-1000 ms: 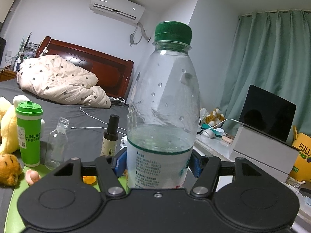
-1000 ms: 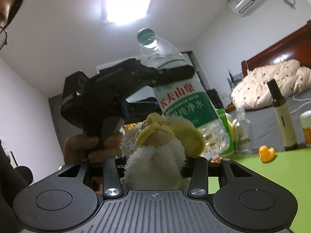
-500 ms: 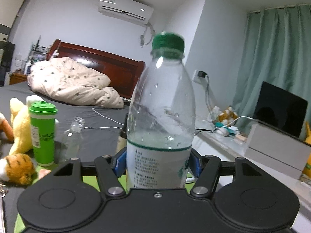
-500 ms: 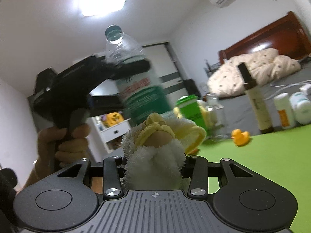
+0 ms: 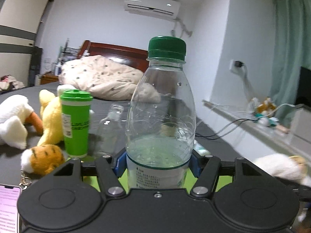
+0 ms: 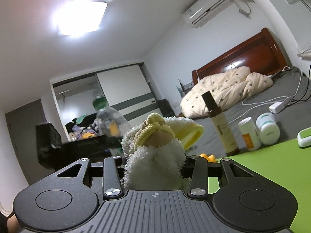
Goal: Clean container
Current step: 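Lower the bottle in the left gripper toward the green mat, then set the bottle upright on the green mat and open the left gripper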
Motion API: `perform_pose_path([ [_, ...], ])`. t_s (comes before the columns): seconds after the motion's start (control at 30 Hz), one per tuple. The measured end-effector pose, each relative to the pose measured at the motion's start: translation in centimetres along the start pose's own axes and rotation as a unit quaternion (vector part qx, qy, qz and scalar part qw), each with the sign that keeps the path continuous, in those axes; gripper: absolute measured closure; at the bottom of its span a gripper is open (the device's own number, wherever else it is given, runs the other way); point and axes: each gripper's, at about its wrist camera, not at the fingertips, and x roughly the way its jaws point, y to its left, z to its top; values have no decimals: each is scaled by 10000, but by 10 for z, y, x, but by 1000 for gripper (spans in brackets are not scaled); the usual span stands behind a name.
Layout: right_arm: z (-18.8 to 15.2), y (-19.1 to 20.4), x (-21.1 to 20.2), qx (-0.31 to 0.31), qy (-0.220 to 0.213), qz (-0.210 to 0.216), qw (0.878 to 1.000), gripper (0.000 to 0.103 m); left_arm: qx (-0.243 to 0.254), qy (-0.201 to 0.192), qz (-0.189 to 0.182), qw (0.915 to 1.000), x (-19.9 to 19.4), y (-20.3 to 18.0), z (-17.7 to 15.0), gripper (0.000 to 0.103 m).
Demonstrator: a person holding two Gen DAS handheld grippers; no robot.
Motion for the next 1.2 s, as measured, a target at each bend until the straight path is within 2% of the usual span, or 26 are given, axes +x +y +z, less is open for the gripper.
perform_pose_path([
  [0.2,2,1,-11,32,-76,-118,9999,61,235,-66,487,9985,23,4,-5,42],
  [0.43,-3,-4,-21,142,-70,-267,9995,61,394,-76,705,9967,41,0,-13,43],
  [0.73,-11,-10,-36,411,-105,-408,9983,61,329,68,738,9967,54,0,-23,43],
  [1.2,-15,-8,-46,520,-136,-510,9972,61,805,81,778,9937,57,-14,-30,42],
])
